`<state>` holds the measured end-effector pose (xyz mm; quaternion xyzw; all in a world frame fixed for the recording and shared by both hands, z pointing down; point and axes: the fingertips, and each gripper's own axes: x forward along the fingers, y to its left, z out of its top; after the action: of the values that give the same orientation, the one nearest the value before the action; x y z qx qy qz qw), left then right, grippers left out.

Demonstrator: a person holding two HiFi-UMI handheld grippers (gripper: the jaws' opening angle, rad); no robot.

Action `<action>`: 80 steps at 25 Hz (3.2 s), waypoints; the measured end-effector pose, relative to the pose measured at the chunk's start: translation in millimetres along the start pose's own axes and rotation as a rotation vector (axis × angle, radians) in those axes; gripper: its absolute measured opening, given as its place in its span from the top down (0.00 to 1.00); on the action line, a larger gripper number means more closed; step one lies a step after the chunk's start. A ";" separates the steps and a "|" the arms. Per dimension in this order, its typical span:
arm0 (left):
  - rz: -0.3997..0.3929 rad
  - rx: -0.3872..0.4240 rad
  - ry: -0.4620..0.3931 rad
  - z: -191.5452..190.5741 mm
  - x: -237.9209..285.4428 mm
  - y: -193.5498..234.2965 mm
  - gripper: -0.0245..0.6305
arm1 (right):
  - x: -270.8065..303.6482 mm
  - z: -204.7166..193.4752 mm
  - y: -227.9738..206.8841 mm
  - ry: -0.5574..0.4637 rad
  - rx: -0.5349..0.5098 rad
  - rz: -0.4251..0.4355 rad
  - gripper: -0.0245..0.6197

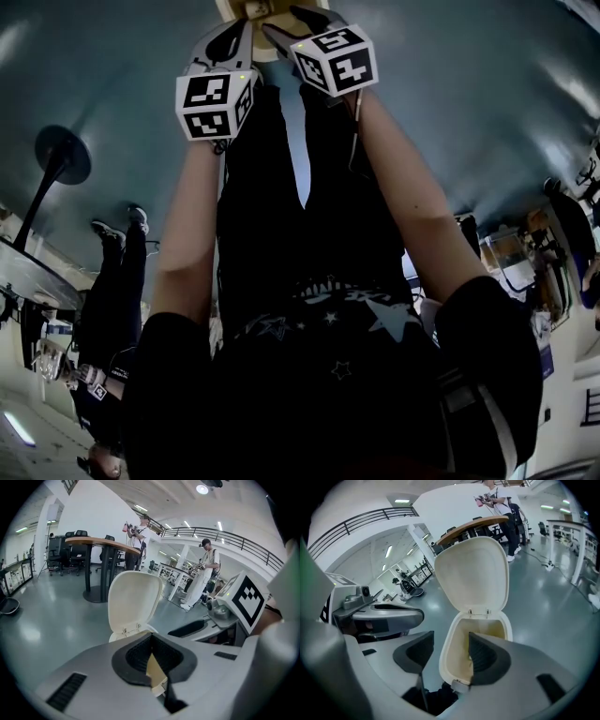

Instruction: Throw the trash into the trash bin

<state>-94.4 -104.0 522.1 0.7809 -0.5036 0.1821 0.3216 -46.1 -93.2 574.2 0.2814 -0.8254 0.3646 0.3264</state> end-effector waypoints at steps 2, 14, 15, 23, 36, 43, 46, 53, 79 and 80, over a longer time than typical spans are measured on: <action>-0.006 0.002 0.000 1.2 -4.4 -3.1 0.95 | -5.1 1.0 0.6 -0.007 -0.008 -0.021 0.63; -0.035 0.037 -0.018 25.0 -42.8 -0.3 0.95 | -19.3 23.3 40.3 -0.040 0.010 -0.064 0.93; -0.040 0.044 -0.019 28.8 -43.9 -1.9 0.95 | -22.8 27.3 40.8 -0.049 0.015 -0.073 0.94; -0.084 0.025 -0.061 54.4 -65.4 -3.2 0.95 | -48.0 43.1 57.4 -0.100 0.042 -0.134 0.95; -0.046 0.025 -0.096 85.8 -71.5 -16.9 0.95 | -91.2 56.1 37.9 -0.128 0.040 -0.132 0.95; 0.055 -0.009 -0.157 79.1 -97.2 -21.1 0.95 | -106.4 62.4 47.5 -0.143 -0.071 -0.070 0.95; 0.075 -0.009 -0.166 70.9 -108.4 -33.8 0.95 | -125.2 49.2 51.1 -0.139 -0.113 -0.044 0.95; 0.110 -0.001 -0.216 69.4 -139.5 -76.4 0.95 | -174.8 25.5 50.2 -0.161 -0.140 -0.027 0.95; 0.103 0.091 -0.436 76.2 -232.9 -248.9 0.95 | -370.9 -29.4 70.6 -0.425 -0.180 -0.024 0.95; 0.105 0.091 -0.440 76.1 -234.6 -253.7 0.95 | -375.1 -31.6 68.4 -0.428 -0.176 -0.025 0.95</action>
<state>31.8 73.4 243.1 0.7882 -0.5928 0.0467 0.1586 152.2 56.0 283.0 0.3328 -0.9010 0.2191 0.1717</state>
